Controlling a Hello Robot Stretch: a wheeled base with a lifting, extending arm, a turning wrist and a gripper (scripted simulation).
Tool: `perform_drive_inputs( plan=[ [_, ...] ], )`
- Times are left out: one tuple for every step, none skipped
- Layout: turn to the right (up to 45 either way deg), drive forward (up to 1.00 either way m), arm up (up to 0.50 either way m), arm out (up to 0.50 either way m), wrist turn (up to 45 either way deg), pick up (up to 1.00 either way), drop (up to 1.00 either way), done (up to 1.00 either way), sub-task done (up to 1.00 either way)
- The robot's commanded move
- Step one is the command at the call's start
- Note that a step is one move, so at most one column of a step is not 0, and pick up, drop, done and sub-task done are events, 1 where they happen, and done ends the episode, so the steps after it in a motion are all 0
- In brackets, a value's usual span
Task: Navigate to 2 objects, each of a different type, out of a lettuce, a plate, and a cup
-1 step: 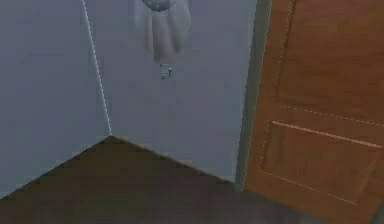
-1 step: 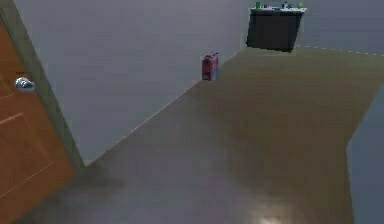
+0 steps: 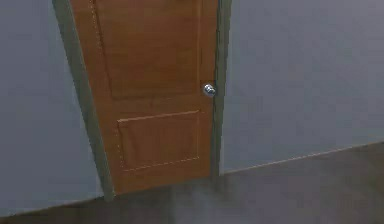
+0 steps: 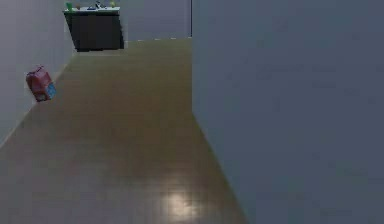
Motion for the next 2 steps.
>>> perform_drive_inputs(
  plan=[
    [45.0,0.0,0.0,0.0,0.0,0.0,0.0,0.0,0.0],
    [21.0,0.0,0.0,0.0,0.0,0.0,0.0,0.0,0.0]
  ],
)
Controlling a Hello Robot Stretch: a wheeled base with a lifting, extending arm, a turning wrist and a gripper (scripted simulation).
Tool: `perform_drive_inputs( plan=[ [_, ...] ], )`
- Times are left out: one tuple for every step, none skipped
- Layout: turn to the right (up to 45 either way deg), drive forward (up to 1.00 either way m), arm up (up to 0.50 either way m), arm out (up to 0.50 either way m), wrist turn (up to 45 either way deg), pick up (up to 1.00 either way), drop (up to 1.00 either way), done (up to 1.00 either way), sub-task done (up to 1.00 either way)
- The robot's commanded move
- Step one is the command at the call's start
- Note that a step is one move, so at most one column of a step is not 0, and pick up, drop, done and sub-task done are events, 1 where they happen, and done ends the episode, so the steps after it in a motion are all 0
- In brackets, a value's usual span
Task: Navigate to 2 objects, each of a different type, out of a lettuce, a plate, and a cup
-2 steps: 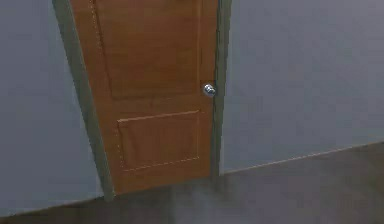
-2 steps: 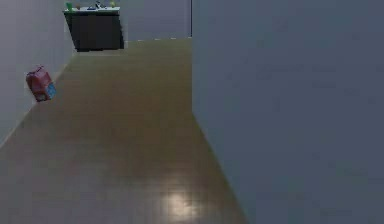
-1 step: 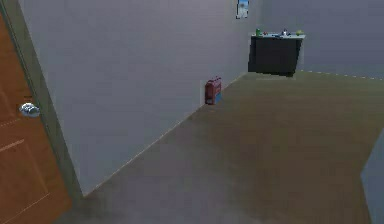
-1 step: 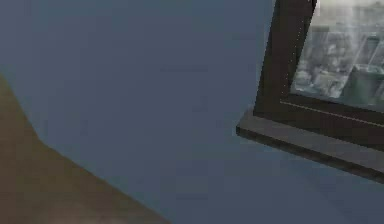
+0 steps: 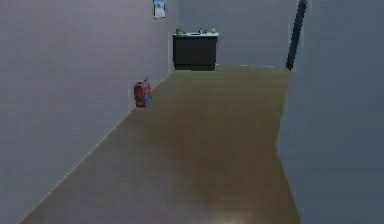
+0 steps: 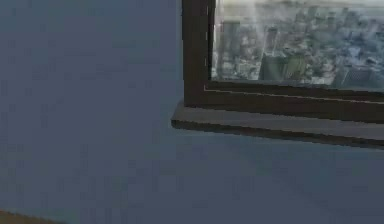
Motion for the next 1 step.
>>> perform_drive_inputs(
  plan=[
    [0.0,1.0,0.0,0.0,0.0,0.0,0.0,0.0,0.0]
  ],
)
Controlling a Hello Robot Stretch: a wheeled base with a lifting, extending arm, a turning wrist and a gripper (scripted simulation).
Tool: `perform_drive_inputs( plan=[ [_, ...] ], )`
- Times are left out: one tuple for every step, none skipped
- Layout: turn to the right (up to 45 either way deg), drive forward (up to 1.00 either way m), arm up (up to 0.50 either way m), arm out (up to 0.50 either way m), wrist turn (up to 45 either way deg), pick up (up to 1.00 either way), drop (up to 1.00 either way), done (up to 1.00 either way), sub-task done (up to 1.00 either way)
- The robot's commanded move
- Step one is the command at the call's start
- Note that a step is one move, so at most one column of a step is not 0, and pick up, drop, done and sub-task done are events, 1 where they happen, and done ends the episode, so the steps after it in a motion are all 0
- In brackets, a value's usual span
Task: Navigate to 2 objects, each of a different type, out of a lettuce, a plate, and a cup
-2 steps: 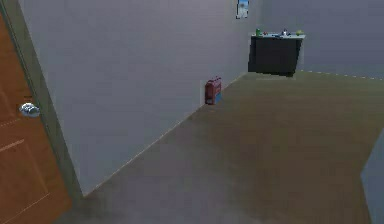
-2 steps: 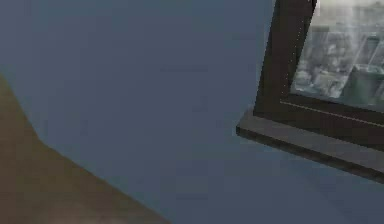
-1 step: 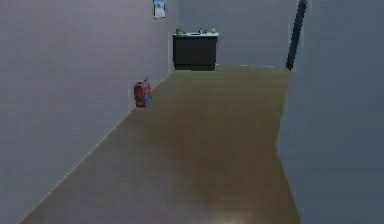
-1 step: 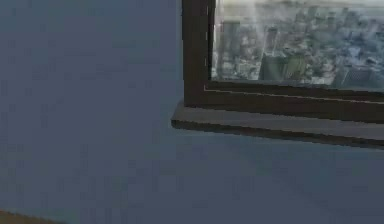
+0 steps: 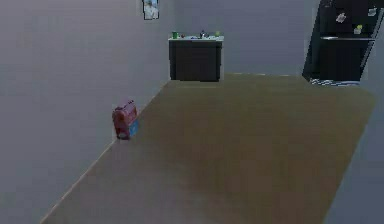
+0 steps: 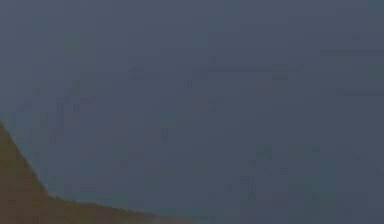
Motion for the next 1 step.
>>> perform_drive_inputs(
  plan=[
    [0.0,1.0,0.0,0.0,0.0,0.0,0.0,0.0,0.0]
  ],
)
